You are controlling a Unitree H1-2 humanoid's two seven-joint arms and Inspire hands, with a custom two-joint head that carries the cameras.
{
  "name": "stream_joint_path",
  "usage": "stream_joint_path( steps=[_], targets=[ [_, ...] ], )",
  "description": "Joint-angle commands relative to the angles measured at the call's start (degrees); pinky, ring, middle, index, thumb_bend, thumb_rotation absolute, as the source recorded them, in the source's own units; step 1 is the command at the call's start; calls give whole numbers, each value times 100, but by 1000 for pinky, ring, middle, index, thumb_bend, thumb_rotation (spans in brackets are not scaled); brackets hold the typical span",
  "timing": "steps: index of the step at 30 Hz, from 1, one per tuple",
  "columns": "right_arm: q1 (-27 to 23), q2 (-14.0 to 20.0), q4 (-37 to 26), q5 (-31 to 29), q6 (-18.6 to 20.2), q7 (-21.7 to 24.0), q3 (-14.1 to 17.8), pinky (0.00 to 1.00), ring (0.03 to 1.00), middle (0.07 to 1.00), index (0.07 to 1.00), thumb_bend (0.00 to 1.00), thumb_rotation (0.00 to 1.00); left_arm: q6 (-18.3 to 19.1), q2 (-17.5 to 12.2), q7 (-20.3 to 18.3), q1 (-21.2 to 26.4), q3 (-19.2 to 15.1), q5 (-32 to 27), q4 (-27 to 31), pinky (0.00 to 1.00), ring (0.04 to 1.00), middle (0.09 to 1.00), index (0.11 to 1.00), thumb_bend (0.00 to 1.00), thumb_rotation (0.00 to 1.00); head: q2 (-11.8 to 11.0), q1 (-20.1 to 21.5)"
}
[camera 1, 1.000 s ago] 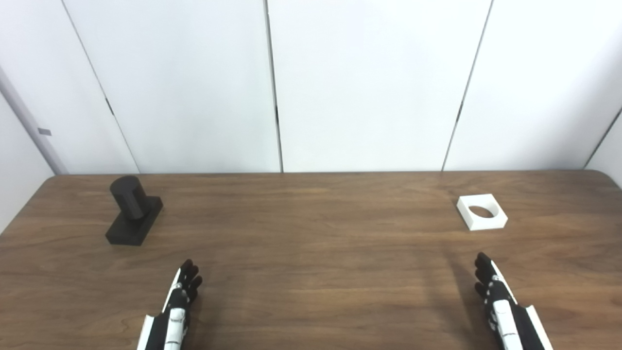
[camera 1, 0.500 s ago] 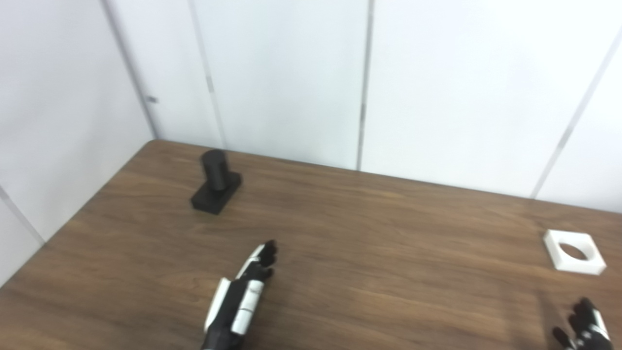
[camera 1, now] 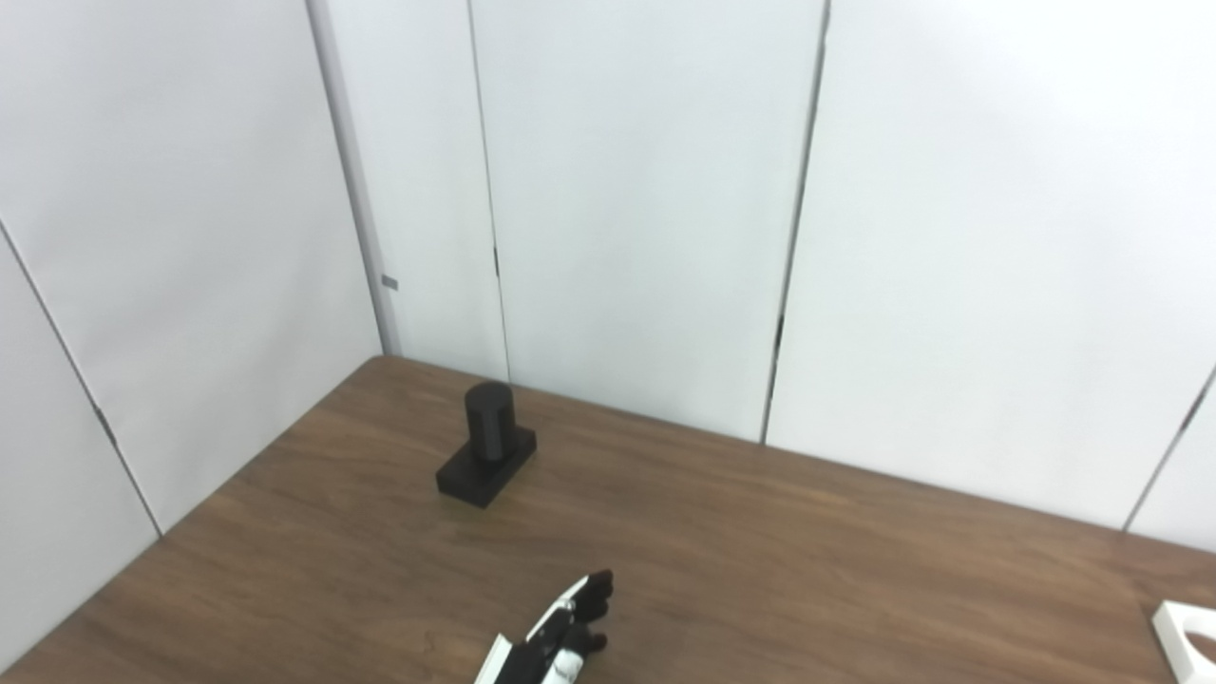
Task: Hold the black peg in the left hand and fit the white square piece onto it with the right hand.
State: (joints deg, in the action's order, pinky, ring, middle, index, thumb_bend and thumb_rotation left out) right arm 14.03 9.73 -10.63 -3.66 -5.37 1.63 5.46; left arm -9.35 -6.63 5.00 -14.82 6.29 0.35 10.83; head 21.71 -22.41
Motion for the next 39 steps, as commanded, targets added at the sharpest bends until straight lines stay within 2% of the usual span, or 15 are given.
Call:
stream_joint_path(
  steps=[1, 8, 13, 16, 20, 23, 26, 27, 29, 31, 33, 35, 39],
  targets=[
    [25, 2, 364, 61, -241, 18, 16, 1000, 977, 954, 936, 566, 1000, 0, 520, 61, 69, 64, 14, -609, 814, 907, 916, 898, 599, 906, -9, -4],
    [15, -32, 415, -44, -257, 89, 27, 1000, 989, 964, 949, 583, 1000, 13, 507, 67, 62, 68, 22, -633, 817, 905, 911, 889, 574, 873, -77, 43],
    [19, -54, 415, -176, -290, 162, 36, 1000, 991, 974, 962, 589, 1000, 89, 450, 25, 37, 93, 55, -553, 878, 930, 933, 910, 585, 833, -30, 80],
    [42, -64, 376, -154, -284, 137, 40, 1000, 981, 961, 954, 601, 1000, 92, 440, 96, 29, 96, 241, -490, 876, 930, 936, 915, 582, 766, -4, 76],
    [85, -49, 209, 64, -122, 31, 56, 1000, 982, 946, 940, 617, 1000, 368, 428, 318, -40, 50, 724, -155, 868, 916, 927, 917, 593, 645, 106, 54],
    [89, -19, 143, 107, -65, 35, 90, 1000, 974, 936, 929, 613, 1000, 554, 478, 508, -56, -77, 861, 287, 823, 876, 908, 906, 621, 552, 315, 4],
    [100, 31, 57, 162, -19, 51, 112, 1000, 960, 927, 922, 616, 1000, 959, 471, 636, 19, -206, 992, 764, 807, 863, 898, 903, 625, 515, 506, -95],
    [102, 45, 38, 159, -12, 66, 120, 1000, 956, 923, 919, 640, 1000, 1073, 463, 654, 53, -246, 985, 881, 844, 893, 912, 912, 592, 510, 506, -95],
    [115, 76, -21, 109, 45, 103, 144, 1000, 955, 920, 914, 667, 1000, 1455, 398, 709, 177, -360, 1169, 1186, 875, 915, 925, 921, 565, 530, 672, -172],
    [122, 99, -55, 43, 90, 131, 169, 1000, 954, 915, 905, 696, 1000, 1849, 374, 754, 289, -475, 1324, 1446, 866, 922, 929, 935, 534, 565, 747, -214],
    [115, 108, -22, -22, 61, 138, 199, 995, 937, 903, 896, 712, 1000, 2207, 328, 790, 429, -607, 1433, 1672, 816, 916, 932, 947, 523, 553, 781, -230],
    [107, 120, 22, -46, 40, 133, 219, 974, 919, 897, 896, 725, 1000, 2569, 203, 800, 599, -716, 1667, 1850, 853, 926, 937, 955, 524, 534, 781, -230],
    [116, 139, -44, -4, 116, 126, 234, 925, 895, 889, 891, 743, 1000, 3388, -22, 713, 1000, -988, 2013, 2126, 928, 953, 953, 963, 588, 523, 889, -272]
  ],
)
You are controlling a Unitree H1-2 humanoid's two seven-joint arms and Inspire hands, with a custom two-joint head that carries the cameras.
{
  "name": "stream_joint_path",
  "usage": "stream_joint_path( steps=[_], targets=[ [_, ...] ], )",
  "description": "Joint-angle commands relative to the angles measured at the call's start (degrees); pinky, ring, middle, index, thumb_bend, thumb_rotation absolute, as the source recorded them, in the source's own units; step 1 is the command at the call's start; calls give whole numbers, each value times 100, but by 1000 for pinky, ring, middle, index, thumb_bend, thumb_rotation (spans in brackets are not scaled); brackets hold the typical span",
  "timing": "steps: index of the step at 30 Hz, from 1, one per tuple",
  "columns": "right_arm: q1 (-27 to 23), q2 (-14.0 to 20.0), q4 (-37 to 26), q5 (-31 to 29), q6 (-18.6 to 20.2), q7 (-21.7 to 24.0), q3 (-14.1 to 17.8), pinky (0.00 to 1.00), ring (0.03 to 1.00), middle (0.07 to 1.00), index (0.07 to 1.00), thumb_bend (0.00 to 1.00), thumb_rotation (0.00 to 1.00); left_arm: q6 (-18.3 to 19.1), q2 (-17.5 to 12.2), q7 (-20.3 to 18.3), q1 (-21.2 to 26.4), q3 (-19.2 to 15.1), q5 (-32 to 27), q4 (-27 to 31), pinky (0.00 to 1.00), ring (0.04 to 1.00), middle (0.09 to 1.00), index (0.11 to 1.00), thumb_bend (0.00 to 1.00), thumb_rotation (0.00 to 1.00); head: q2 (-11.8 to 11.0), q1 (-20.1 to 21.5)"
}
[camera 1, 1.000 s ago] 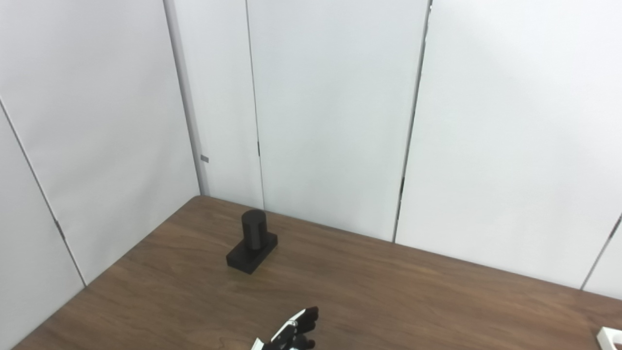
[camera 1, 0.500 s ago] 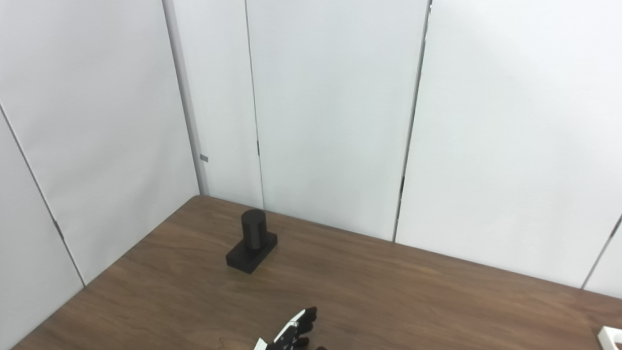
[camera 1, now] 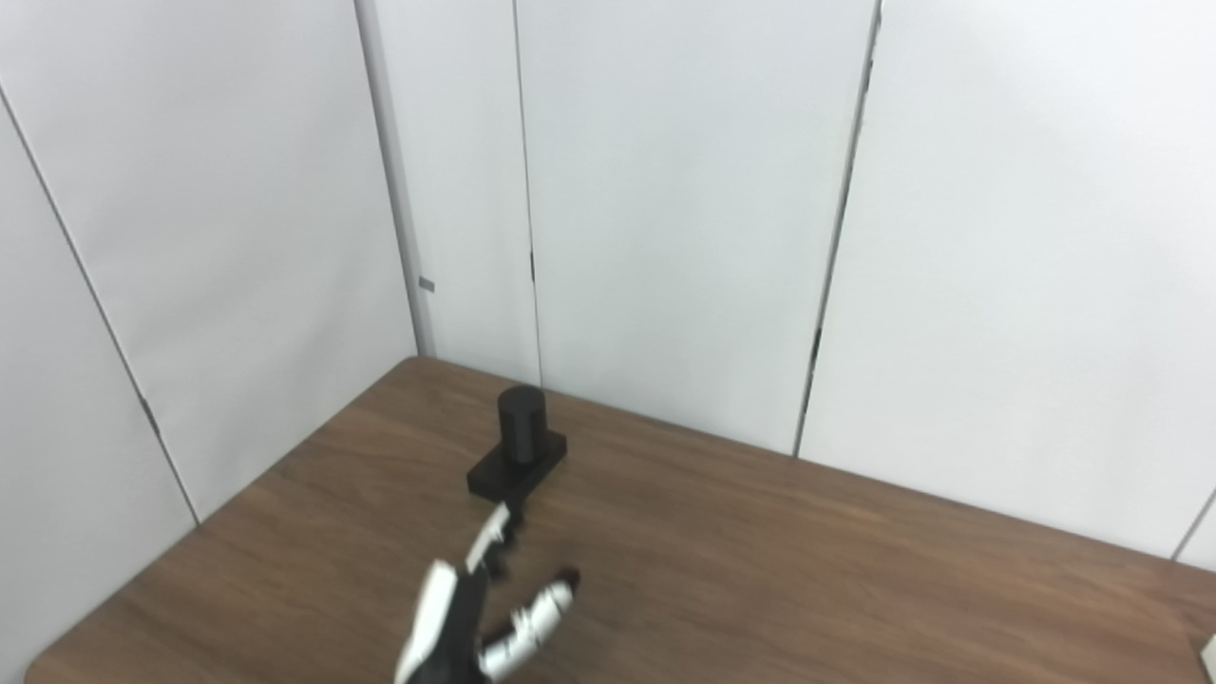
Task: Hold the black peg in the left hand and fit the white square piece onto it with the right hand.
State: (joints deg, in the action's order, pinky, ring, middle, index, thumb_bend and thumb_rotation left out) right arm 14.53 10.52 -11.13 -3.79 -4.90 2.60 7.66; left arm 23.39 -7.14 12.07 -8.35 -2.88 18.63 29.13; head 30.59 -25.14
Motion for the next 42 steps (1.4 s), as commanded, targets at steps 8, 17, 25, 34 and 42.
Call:
stream_joint_path(
  steps=[8, 17, 25, 34, 42],
  targets=[
    [103, 51, -98, 19, 117, 11, 47, 879, 880, 881, 879, 761, 1000, 353, 184, -981, 1017, -944, 1436, 197, 857, 918, 940, 956, 681, 558, 101, -63],
    [104, 20, -156, -29, 239, 8, 57, 843, 860, 859, 859, 801, 1000, 352, 218, -1704, 1699, -1511, 3654, -535, 827, 920, 925, 927, 802, 582, 140, -112],
    [129, -21, -243, -22, 318, -14, 32, 830, 854, 847, 851, 794, 1000, 351, -283, -1922, 1893, -1325, 4756, -1232, 997, 974, 967, 905, 813, 627, 186, -100],
    [165, -66, -364, 207, 400, -92, -39, 828, 835, 819, 838, 807, 1000, 350, -638, -1649, 1945, -1055, 5002, -2094, 1000, 982, 976, 889, 878, 744, 193, -14],
    [179, -104, -419, 231, 437, -161, -117, 828, 828, 813, 831, 821, 1000, 352, -759, -1611, 2296, -1061, 5114, -2955, 1000, 992, 983, 887, 928, 796, 186, 42]
  ],
)
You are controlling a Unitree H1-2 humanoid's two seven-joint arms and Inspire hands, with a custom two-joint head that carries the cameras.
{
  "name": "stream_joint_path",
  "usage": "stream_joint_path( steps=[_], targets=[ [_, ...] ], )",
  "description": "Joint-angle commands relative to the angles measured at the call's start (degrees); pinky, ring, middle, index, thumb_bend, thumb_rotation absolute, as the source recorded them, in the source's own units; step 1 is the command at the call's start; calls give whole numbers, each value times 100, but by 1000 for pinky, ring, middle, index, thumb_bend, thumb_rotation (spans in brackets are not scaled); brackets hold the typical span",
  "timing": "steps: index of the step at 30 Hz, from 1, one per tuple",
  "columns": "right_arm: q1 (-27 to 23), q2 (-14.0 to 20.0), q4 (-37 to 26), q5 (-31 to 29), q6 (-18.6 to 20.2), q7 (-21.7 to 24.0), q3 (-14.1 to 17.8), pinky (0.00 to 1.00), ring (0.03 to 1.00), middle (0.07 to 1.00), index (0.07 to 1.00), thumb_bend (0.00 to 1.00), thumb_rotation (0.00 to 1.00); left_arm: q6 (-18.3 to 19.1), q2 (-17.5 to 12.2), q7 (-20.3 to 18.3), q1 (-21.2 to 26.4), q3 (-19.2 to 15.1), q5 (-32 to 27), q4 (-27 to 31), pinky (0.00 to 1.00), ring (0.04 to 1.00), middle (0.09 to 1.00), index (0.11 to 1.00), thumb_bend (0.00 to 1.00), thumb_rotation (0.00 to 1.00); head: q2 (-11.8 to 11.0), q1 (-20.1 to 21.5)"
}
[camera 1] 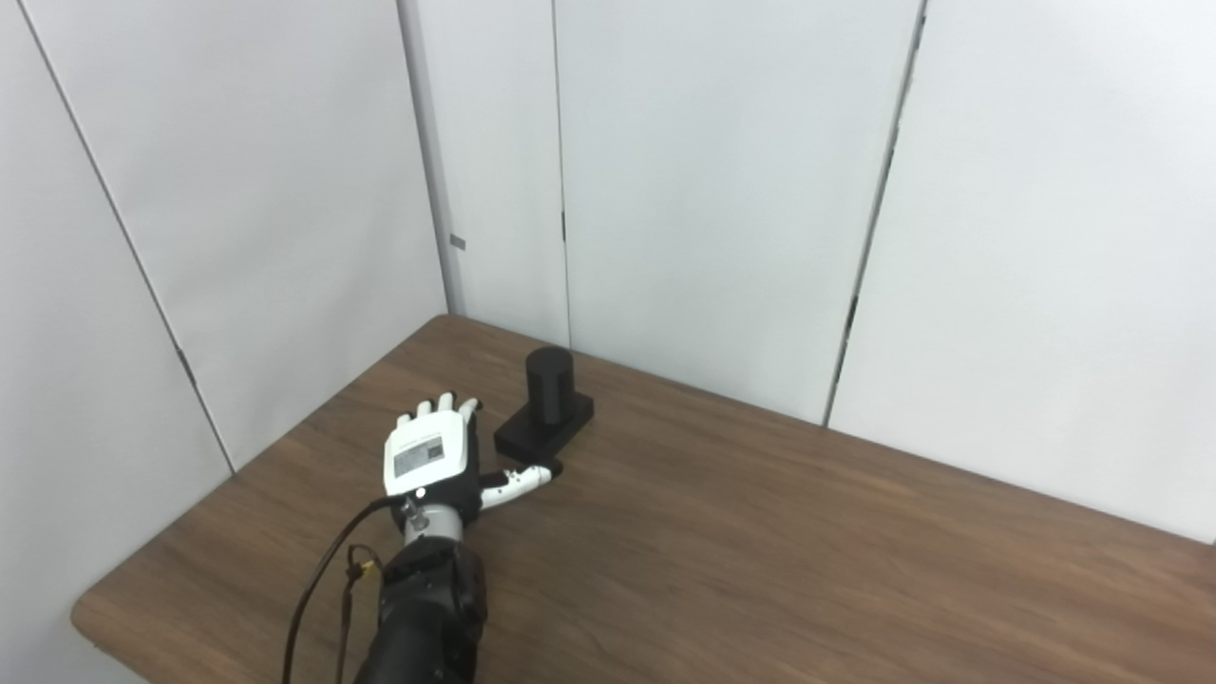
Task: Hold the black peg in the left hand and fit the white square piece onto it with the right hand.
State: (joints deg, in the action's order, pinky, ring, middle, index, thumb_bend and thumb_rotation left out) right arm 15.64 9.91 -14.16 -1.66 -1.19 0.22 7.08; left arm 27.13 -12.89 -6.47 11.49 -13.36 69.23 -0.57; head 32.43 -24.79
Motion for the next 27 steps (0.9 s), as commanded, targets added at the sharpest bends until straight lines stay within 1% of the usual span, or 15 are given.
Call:
stream_joint_path(
  steps=[1, 2, 4, 5, 9, 15, 18, 21, 23, 26, 27],
  targets=[
    [73, -42, -117, 23, 52, 77, -72, 825, 829, 813, 831, 819, 1000, -23, -194, 269, 355, -15, 21, -77, 1000, 991, 982, 880, 926, 789, 4, 26],
    [76, -39, -117, 30, 41, 76, -82, 807, 826, 813, 832, 814, 1000, -22, -201, 288, 379, -14, -1, -131, 1000, 991, 979, 877, 923, 785, 4, 26],
    [84, -31, -102, 59, 8, 71, -103, 805, 825, 811, 831, 813, 1000, -22, -214, 331, 457, -4, 19, -331, 1000, 988, 974, 875, 923, 787, 5, 58],
    [87, -32, -108, 91, 7, 59, -113, 805, 825, 810, 830, 815, 1000, -22, -228, 380, 499, 24, 30, -463, 1000, 985, 971, 875, 921, 790, 5, 58],
    [94, -35, -111, 155, -32, 31, -143, 756, 810, 808, 831, 817, 1000, -22, -258, 610, 659, 85, -3, -940, 1000, 968, 953, 862, 918, 774, 27, 85],
    [138, -61, -209, 256, 28, -11, -194, 824, 831, 822, 845, 812, 1000, -22, -276, 1057, 938, 86, -333, -1637, 979, 934, 914, 829, 900, 730, 61, 123],
    [147, -72, -224, 236, 22, -6, -187, 806, 832, 823, 847, 811, 1000, -22, -317, 1225, 1062, 135, -502, -1904, 991, 938, 912, 834, 899, 724, 77, 138],
    [156, -85, -236, 229, 24, -9, -185, 800, 830, 820, 845, 819, 1000, -22, -344, 1329, 1159, 207, -608, -2060, 967, 928, 903, 827, 914, 725, 96, 157],
    [162, -84, -234, 219, 0, 0, -190, 818, 840, 826, 848, 821, 1000, -22, -355, 1375, 1217, 242, -645, -2158, 949, 921, 893, 814, 914, 714, 109, 169],
    [160, -91, -223, 214, -1, -3, -187, 818, 838, 826, 850, 821, 1000, -23, -331, 1414, 1345, 180, -661, -2345, 919, 898, 868, 796, 899, 681, 109, 185],
    [163, -98, -238, 234, 18, -12, -188, 817, 837, 826, 850, 822, 1000, -23, -336, 1521, 1412, 156, -715, -2485, 911, 892, 863, 793, 895, 675, 113, 192]
  ],
)
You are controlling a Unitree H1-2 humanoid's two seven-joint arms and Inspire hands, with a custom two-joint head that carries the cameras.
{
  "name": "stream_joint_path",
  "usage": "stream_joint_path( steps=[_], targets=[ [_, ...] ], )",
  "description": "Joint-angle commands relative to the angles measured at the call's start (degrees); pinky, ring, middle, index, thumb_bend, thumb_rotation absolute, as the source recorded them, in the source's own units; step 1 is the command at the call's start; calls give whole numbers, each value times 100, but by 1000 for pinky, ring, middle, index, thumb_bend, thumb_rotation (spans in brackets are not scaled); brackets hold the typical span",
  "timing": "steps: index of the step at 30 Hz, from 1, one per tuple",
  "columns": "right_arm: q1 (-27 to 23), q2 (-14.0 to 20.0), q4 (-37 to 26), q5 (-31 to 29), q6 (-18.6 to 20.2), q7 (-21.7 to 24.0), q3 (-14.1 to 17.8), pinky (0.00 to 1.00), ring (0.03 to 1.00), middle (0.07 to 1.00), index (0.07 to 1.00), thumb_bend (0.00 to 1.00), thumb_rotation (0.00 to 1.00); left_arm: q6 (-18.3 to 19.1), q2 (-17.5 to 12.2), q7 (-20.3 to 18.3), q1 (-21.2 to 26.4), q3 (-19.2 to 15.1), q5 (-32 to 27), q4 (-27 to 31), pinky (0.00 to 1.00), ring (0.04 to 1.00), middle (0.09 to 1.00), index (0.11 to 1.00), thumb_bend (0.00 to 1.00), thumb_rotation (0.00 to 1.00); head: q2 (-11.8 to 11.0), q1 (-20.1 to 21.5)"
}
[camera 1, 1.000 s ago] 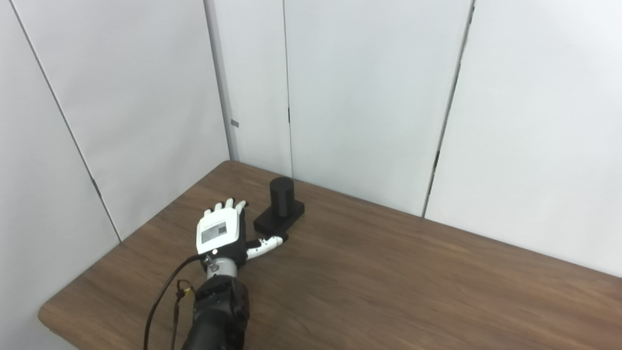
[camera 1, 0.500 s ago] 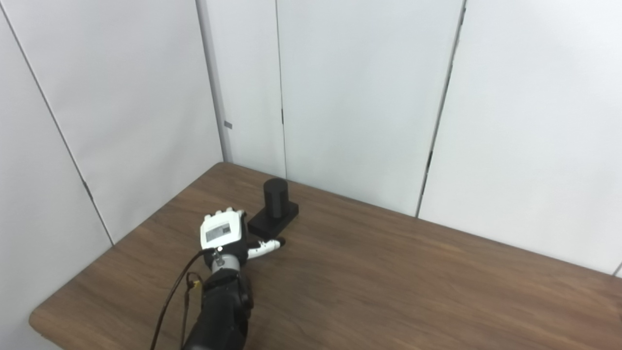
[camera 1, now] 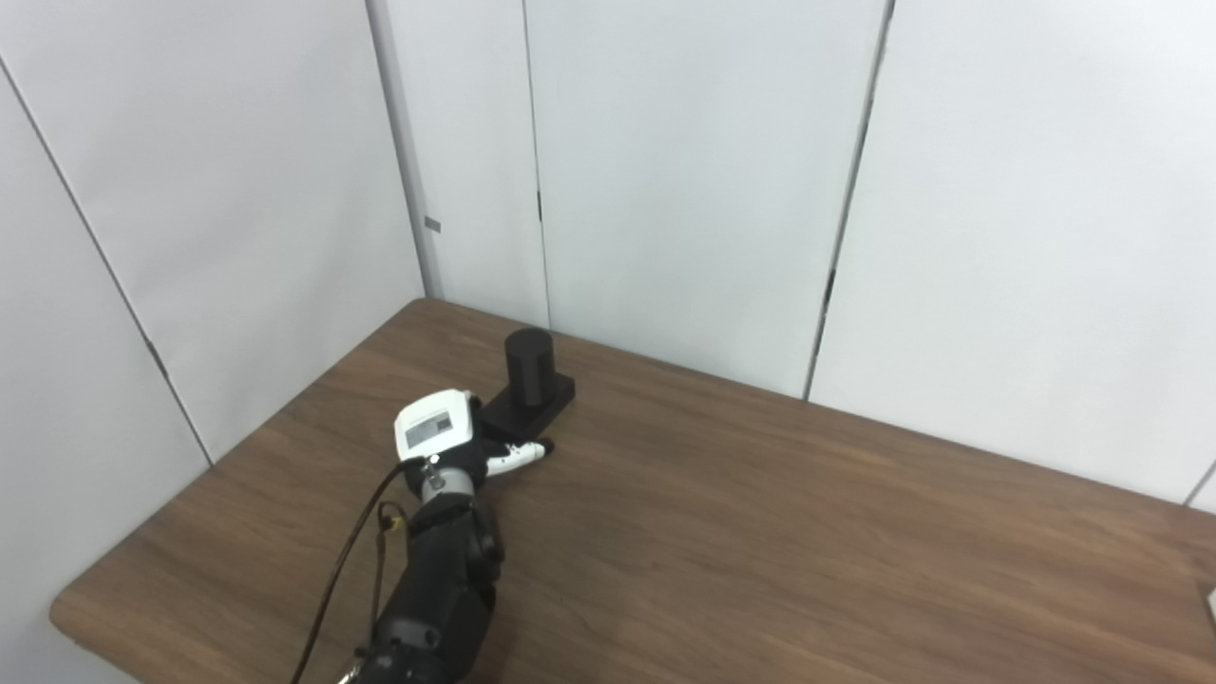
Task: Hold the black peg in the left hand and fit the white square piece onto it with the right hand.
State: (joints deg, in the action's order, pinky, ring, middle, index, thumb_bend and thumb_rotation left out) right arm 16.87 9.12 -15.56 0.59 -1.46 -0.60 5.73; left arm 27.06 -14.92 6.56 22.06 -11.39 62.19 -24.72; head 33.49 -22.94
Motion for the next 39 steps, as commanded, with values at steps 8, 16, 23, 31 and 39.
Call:
stream_joint_path(
  steps=[8, 16, 23, 31, 39],
  targets=[
    [49, -49, -117, -3, -1, 78, -65, 849, 850, 833, 863, 818, 1000, -17, -192, 687, 576, 20, -397, -489, 851, 838, 817, 743, 899, 608, 23, 43],
    [76, -86, -202, 22, 81, 59, -80, 894, 860, 841, 873, 789, 1000, -17, -185, 956, 585, 154, -621, -494, 814, 800, 778, 663, 789, 482, 37, 66],
    [81, -88, -243, 90, 131, 54, -97, 923, 871, 846, 879, 766, 1000, -275, -311, 1513, 442, 389, -1306, -363, 804, 786, 748, 487, 524, 86, 38, 77],
    [77, -90, -227, 123, 123, 54, -109, 942, 879, 853, 888, 754, 1000, -244, -435, 1734, 345, 668, -1785, -251, 759, 781, 734, 480, 519, 55, 40, 134],
    [84, -119, -264, 108, 136, 85, -171, 987, 892, 853, 891, 763, 1000, -241, -506, 1643, 171, 823, -2115, -33, 678, 741, 702, 481, 520, 51, 77, 410]
  ],
)
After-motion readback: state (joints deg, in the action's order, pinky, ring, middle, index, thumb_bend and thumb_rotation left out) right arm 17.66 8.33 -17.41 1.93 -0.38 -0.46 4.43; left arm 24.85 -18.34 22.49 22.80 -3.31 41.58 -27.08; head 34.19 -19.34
